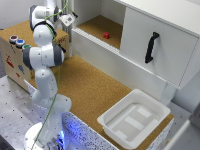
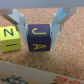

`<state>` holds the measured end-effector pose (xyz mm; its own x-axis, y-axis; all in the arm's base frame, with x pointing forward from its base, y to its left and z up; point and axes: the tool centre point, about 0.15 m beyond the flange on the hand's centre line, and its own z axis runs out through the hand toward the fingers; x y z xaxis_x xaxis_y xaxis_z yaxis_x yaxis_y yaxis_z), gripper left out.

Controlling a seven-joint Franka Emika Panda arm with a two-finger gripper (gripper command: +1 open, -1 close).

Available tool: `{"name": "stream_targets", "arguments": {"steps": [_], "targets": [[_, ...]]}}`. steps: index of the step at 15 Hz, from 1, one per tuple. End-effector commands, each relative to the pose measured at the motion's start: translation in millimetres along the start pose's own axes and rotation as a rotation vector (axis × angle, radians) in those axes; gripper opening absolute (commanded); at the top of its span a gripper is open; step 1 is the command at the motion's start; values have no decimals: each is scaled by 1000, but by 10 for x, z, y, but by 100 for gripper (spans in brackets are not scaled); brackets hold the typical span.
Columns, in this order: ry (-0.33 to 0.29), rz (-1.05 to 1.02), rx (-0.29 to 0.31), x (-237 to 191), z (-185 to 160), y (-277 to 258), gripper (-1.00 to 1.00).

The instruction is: Put the purple object on top of the drawer

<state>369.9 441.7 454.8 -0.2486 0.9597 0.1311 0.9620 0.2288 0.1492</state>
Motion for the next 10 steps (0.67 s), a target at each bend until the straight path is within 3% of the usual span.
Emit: {"name": "stream_targets", "arguments": {"steps": [1, 2, 3, 6, 10], "targets": [[-109, -29, 103, 374, 220, 334, -100], [-116, -18, 90, 377, 216, 324, -100], [-117, -1, 79, 368, 181, 317, 100], [-112, 38, -8, 308, -61, 244, 100], [-52, 74, -75, 258, -471, 182, 100]]}}
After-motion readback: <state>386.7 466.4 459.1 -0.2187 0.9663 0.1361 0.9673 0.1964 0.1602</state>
